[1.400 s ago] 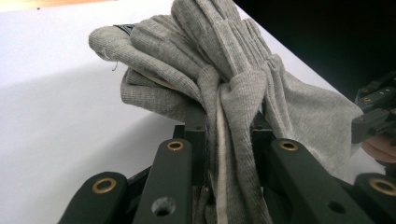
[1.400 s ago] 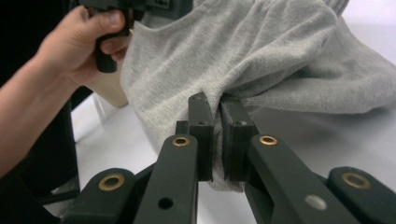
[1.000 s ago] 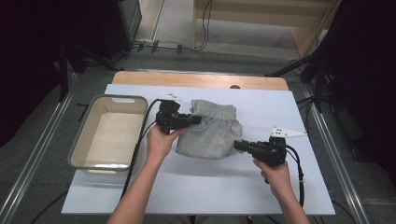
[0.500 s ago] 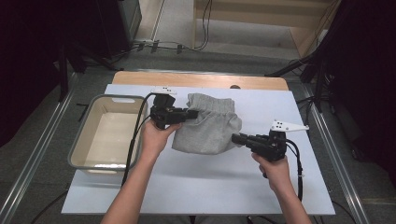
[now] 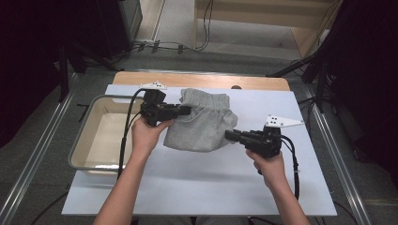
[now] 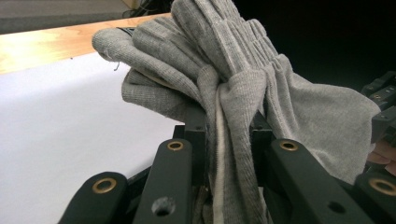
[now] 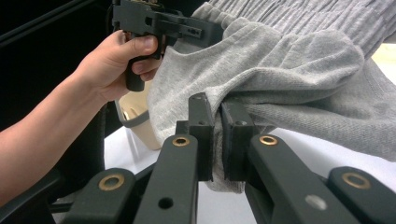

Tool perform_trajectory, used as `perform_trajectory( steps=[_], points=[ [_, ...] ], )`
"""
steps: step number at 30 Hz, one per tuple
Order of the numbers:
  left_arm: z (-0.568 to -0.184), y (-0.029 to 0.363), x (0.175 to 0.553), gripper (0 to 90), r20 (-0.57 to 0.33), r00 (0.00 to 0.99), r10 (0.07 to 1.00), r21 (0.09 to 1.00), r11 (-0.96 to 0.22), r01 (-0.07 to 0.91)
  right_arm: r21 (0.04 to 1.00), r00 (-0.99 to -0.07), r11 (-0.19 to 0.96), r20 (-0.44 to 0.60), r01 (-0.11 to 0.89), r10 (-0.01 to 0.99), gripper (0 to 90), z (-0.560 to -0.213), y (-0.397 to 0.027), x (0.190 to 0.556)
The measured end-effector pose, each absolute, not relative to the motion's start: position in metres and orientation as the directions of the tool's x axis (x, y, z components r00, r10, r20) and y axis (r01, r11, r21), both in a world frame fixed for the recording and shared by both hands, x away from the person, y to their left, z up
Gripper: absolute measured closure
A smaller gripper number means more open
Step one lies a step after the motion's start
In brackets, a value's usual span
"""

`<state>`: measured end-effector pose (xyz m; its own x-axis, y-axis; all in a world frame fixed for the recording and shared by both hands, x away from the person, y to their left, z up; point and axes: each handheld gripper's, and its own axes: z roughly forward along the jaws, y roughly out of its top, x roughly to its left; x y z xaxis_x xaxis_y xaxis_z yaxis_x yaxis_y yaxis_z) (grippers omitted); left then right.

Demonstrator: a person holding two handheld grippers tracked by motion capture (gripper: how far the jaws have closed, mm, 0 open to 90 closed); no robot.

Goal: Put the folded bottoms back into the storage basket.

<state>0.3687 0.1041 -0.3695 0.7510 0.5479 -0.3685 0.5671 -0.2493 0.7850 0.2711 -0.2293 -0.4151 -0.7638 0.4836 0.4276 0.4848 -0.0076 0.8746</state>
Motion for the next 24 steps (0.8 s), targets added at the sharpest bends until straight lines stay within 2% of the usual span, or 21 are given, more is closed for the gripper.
perform_trajectory(
  steps=[24],
  points=[
    [-0.354,0.139,0.363,76.6,-0.349,0.739,0.576,0.799,-0.23,0.556,0.89,-0.8,0.031,0.392,0.454,0.454,82.4,-0.399,-0.196,0.278]
  ],
)
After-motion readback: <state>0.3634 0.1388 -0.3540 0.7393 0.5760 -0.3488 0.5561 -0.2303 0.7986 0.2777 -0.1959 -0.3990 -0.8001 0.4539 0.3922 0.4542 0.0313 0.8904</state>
